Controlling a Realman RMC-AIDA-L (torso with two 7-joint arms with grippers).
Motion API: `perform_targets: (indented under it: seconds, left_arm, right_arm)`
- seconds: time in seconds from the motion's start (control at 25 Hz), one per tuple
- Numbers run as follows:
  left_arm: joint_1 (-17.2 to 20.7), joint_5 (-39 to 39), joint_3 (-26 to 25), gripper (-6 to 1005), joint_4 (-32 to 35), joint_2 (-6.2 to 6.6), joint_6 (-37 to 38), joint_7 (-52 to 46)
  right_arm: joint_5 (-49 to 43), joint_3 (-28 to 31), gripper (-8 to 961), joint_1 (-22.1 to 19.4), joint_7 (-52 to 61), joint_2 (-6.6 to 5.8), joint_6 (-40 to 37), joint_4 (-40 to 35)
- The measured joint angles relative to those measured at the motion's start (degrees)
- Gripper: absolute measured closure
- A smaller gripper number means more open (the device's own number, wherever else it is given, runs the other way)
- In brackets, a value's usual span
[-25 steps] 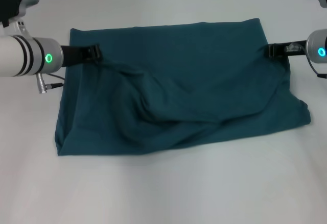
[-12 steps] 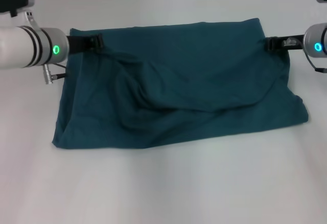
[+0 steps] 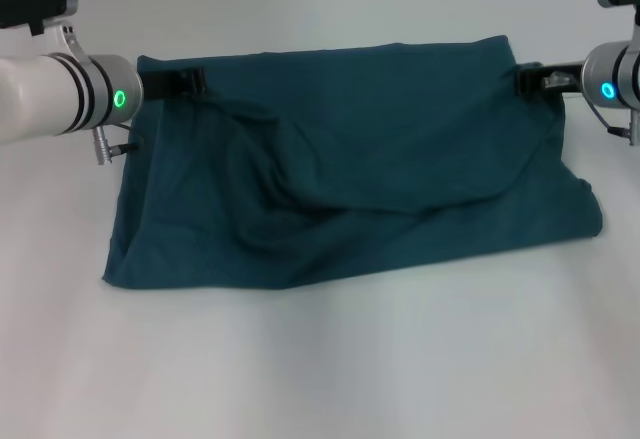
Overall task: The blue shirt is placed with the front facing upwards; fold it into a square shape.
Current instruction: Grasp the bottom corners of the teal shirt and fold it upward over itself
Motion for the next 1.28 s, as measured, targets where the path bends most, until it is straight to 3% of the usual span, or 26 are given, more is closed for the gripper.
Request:
perform_targets:
  seconds: [0.84,1.28]
  left_arm:
    - [1.22,0.25,0.18,942,-1.04,-1.30,-5.70,-1.48]
    - [1.25,-0.15,2.24,934,-0.98,-2.06,-4.89,1.04]
  right_arm:
    - [0.00,-0.60,817,0.06,-0.53,0.19,2.33,0.64]
    - [0.00,-4.10,777,0.11,-4.32,1.39,3.16,0.24]
